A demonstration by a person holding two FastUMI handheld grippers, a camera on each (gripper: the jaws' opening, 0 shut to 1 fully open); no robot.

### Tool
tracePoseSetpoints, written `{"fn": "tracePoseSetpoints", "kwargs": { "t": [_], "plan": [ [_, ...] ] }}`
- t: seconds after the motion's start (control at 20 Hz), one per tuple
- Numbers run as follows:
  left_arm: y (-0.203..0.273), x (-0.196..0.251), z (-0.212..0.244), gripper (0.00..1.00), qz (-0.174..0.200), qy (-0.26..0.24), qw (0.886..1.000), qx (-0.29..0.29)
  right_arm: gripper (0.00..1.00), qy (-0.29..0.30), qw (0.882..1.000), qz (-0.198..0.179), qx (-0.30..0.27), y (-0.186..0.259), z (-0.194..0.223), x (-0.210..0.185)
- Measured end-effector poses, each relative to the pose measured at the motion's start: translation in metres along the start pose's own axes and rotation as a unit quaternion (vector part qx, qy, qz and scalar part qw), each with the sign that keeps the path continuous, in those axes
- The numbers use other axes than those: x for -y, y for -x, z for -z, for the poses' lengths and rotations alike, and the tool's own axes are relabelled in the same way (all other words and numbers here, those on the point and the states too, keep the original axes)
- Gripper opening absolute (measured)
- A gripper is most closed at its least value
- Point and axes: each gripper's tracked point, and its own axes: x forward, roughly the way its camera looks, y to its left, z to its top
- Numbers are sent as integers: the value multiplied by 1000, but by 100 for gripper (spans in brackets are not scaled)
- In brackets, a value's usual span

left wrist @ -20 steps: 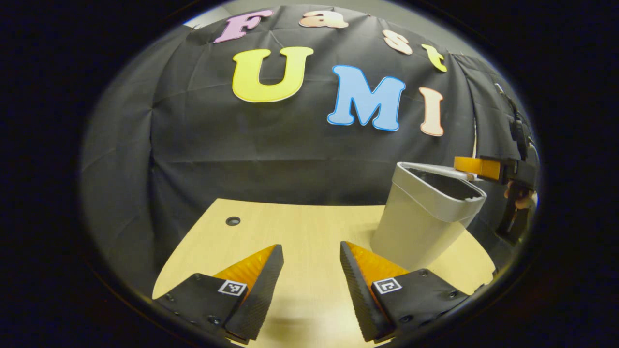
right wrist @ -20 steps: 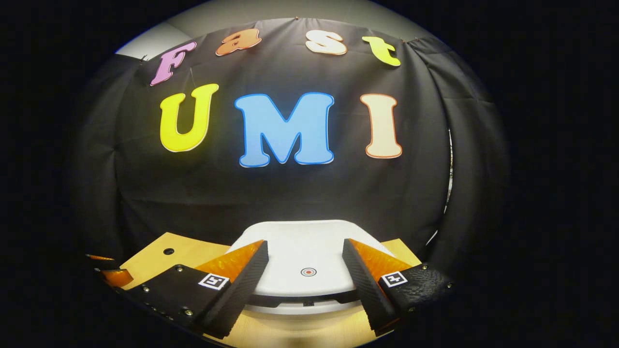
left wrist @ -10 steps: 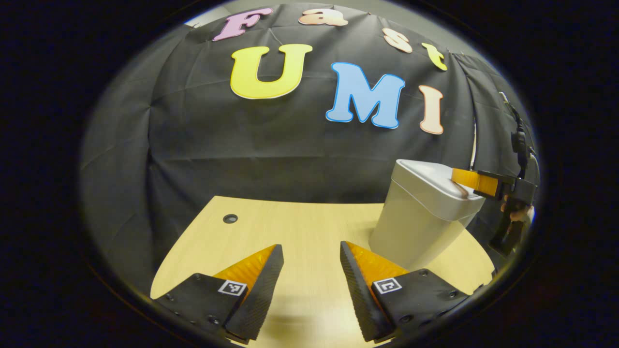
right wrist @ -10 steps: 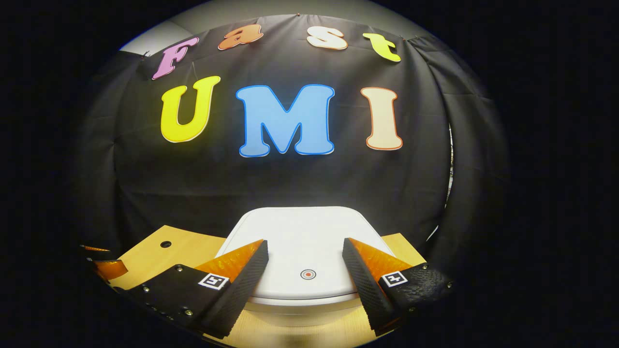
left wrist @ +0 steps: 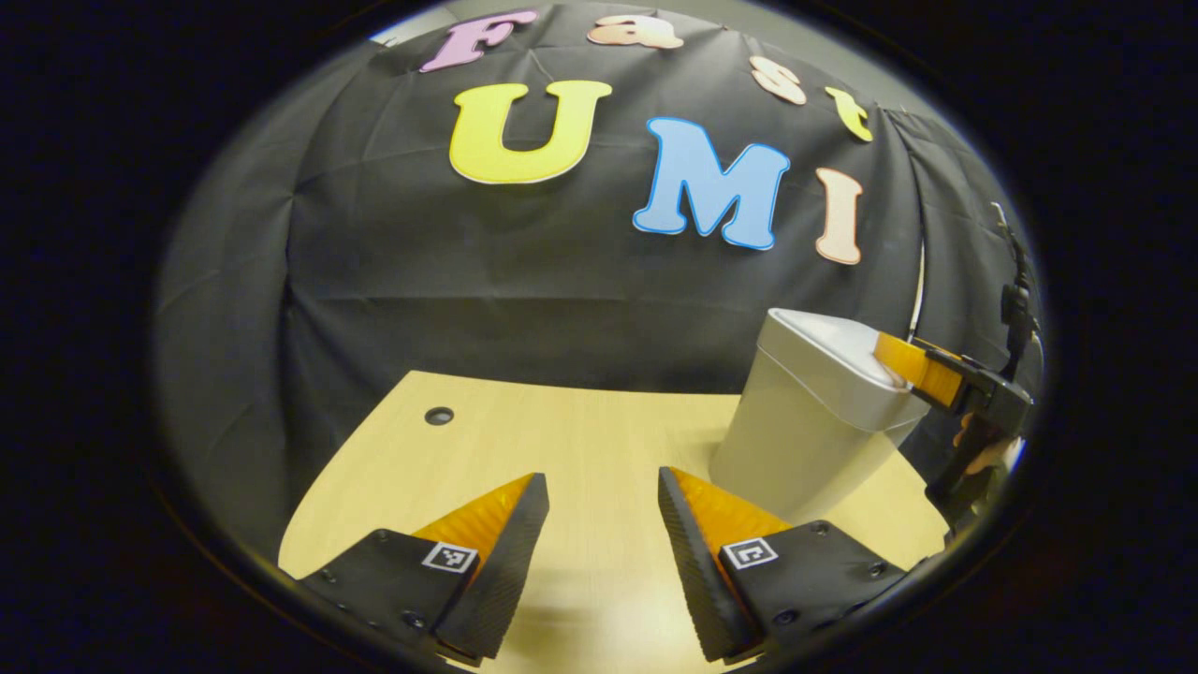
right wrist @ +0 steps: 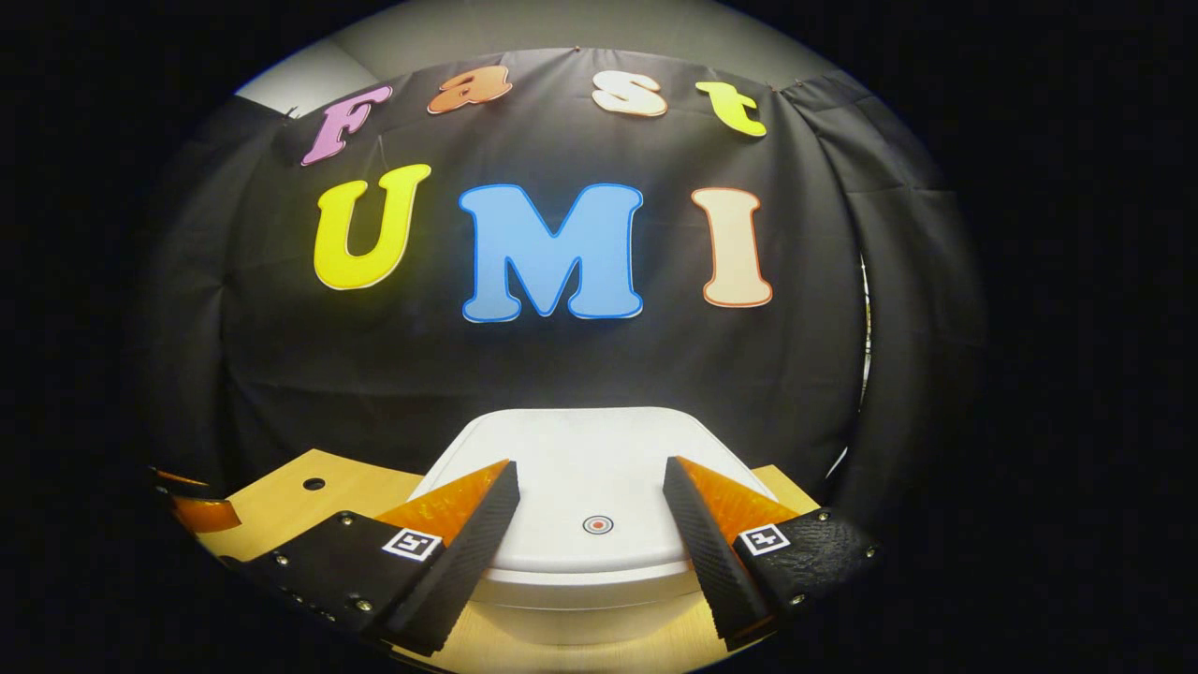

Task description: Press the lid of the desktop garbage bin to open it, pick up the crumpled paper on the desktop and throw it into the bin, then pick up the pop can on the desktop and drop it into the bin, and finally close the garbage bin lid.

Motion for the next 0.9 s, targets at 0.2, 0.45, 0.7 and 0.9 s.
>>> {"fn": "tracePoseSetpoints", "kwargs": {
  "t": [0.2,0.45,0.7,0.9],
  "plan": [
    [1,-1,1,80,0,4,1000,2,100,-7,1000,-4,-10,1,2,0],
    [2,4,-2,80,3,2,1000,7,100,-11,1000,-3,-13,3,1,1],
    [6,9,-8,80,5,-9,1000,15,99,-15,1000,6,-2,6,-2,1],
    [13,10,-18,80,3,-17,999,27,99,-19,1000,5,-6,8,-3,0]
  ]
}}
